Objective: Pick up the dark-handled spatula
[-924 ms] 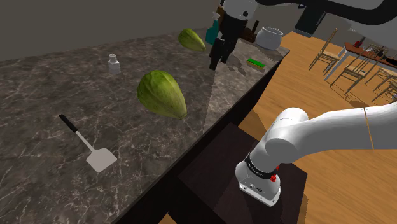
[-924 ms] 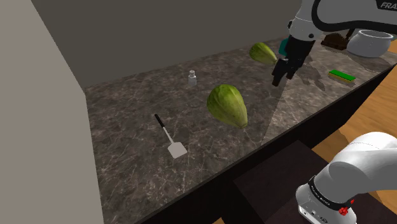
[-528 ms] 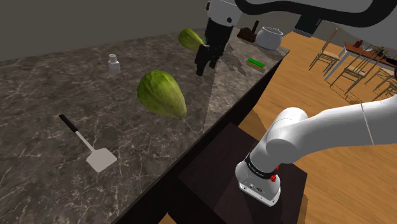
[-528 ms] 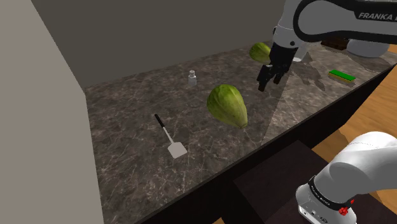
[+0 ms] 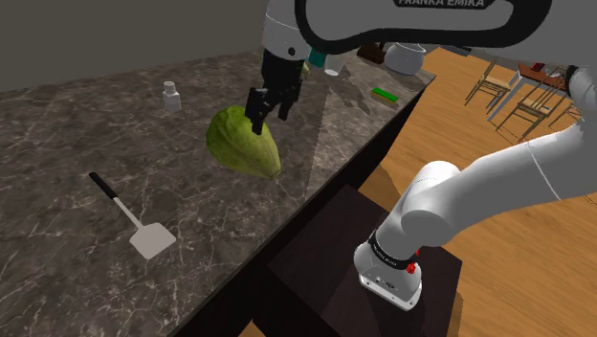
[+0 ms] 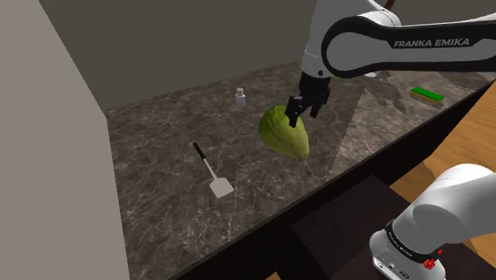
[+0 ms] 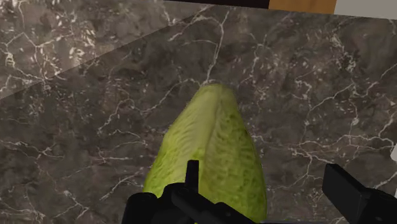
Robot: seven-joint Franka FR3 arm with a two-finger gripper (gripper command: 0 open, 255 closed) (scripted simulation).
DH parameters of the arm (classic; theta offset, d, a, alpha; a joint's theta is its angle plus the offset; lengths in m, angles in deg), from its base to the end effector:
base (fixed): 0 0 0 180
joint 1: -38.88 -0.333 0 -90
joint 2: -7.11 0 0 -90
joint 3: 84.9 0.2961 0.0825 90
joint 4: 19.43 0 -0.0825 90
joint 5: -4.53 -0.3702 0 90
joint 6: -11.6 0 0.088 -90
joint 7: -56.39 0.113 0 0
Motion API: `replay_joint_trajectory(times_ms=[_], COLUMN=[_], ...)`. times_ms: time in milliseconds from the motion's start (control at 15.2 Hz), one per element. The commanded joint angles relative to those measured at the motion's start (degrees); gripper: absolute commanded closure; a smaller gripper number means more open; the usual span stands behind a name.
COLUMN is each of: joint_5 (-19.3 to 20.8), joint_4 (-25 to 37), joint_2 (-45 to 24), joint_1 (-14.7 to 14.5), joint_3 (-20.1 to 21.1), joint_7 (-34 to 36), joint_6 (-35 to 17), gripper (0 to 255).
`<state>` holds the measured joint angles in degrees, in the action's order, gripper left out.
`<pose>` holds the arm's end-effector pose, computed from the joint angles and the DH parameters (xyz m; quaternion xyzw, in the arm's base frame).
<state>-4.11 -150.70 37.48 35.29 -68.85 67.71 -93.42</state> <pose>0.3694 0.1589 0.5252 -0.9988 -0.0386 -0.0267 0.0102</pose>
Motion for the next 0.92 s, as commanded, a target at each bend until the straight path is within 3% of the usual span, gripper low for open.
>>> replay_joint_trajectory(times_ms=[0, 462, 858], joint_5=[-0.12, 2.72, 9.85], joint_4=[1.17, 8.05, 16.93], joint_2=[-3.27, -16.08, -29.42], joint_1=[-0.19, -0.39, -1.49], joint_3=[2.33, 10.16, 15.41], joint_7=[2.7, 13.03, 23.51], joint_6=[-2.38, -8.57, -11.68], gripper=[0, 0, 0])
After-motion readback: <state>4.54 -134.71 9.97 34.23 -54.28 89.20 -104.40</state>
